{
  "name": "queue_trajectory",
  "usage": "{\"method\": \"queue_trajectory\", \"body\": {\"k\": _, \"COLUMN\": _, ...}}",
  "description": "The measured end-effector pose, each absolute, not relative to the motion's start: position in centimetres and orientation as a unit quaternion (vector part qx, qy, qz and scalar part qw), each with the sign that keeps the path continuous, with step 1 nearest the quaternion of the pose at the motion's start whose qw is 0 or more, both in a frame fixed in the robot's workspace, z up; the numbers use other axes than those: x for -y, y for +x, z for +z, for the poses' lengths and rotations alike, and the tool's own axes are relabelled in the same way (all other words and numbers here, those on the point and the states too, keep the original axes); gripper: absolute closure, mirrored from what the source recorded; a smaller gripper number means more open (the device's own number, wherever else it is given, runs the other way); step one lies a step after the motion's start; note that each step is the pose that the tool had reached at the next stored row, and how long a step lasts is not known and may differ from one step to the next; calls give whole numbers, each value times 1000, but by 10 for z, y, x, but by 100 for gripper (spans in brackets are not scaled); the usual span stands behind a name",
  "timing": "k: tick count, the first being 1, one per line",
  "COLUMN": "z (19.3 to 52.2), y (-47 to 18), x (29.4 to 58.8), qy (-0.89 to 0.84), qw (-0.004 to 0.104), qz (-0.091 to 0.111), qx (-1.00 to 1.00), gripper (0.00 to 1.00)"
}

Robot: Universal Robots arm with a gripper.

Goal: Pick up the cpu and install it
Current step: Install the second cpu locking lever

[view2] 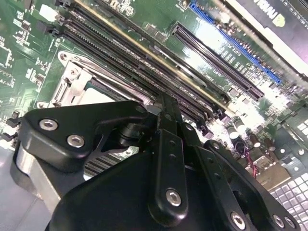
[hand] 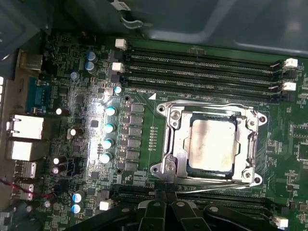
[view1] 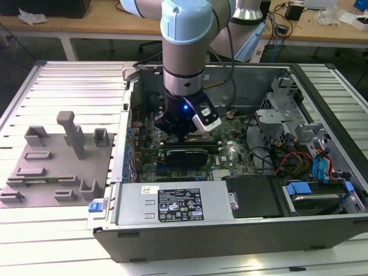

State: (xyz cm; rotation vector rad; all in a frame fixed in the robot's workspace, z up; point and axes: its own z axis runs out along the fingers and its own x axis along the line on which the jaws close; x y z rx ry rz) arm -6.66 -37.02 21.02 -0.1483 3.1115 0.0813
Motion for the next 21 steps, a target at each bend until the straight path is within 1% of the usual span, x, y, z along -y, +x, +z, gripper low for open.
{"method": "queue_trajectory", "body": {"k": 4, "z": 210, "y": -68, "x": 372, "qy": -47, "qw": 16, "qz": 41, "qx": -998, "gripper": 89}}
{"method": "queue_trajectory", "body": {"k": 11, "z": 206, "y": -70, "x": 374, "qy": -47, "qw": 20, "qz": 48, "qx": -998, "gripper": 89}}
{"method": "queue_trajectory", "body": {"k": 17, "z": 204, "y": -74, "x": 375, "qy": -47, "qw": 24, "qz": 70, "qx": -996, "gripper": 89}}
{"method": "queue_trajectory", "body": {"k": 21, "z": 201, "y": -76, "x": 375, "qy": -47, "qw": 27, "qz": 76, "qx": -996, "gripper": 89}}
